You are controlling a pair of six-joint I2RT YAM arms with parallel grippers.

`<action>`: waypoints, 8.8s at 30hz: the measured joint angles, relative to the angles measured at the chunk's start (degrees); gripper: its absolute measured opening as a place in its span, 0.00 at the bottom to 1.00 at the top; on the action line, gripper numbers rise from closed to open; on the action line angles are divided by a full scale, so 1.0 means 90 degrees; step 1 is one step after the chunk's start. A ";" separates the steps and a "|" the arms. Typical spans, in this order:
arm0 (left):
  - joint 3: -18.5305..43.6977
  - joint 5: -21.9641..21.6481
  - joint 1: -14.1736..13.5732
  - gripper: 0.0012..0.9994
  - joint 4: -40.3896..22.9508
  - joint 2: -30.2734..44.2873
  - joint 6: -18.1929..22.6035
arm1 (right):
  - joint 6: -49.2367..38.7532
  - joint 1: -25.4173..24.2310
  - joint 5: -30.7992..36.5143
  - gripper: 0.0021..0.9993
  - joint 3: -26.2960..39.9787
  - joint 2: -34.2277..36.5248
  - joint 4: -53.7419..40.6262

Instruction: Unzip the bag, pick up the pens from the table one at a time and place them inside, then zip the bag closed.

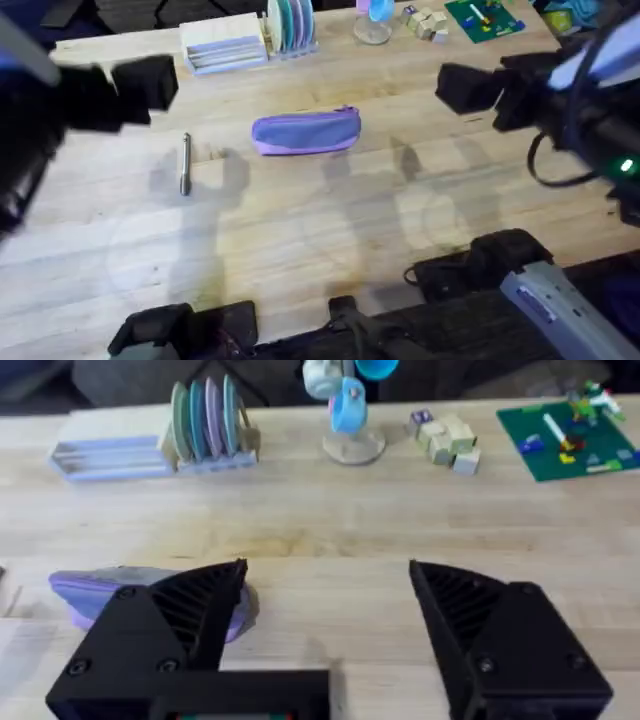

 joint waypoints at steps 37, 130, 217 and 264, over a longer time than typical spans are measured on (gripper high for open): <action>0.1860 0.5343 -0.0002 0.99 -0.2650 0.5160 0.7510 | -0.0004 0.0000 -0.0024 1.00 0.1291 0.1820 -0.0614; 0.1872 0.5673 -0.0407 0.04 -0.2132 0.6486 0.7621 | 0.0613 0.1515 -0.1666 0.75 0.1308 0.6012 0.1019; 0.1872 0.5607 -0.0339 0.04 -0.2154 0.6485 0.7621 | 0.1467 0.3463 -0.0705 0.03 0.1422 0.5866 0.2300; 0.1872 0.5903 -0.0338 0.04 -0.2289 0.6486 0.7621 | 0.3379 0.3632 0.0140 0.03 0.2019 0.5767 0.1125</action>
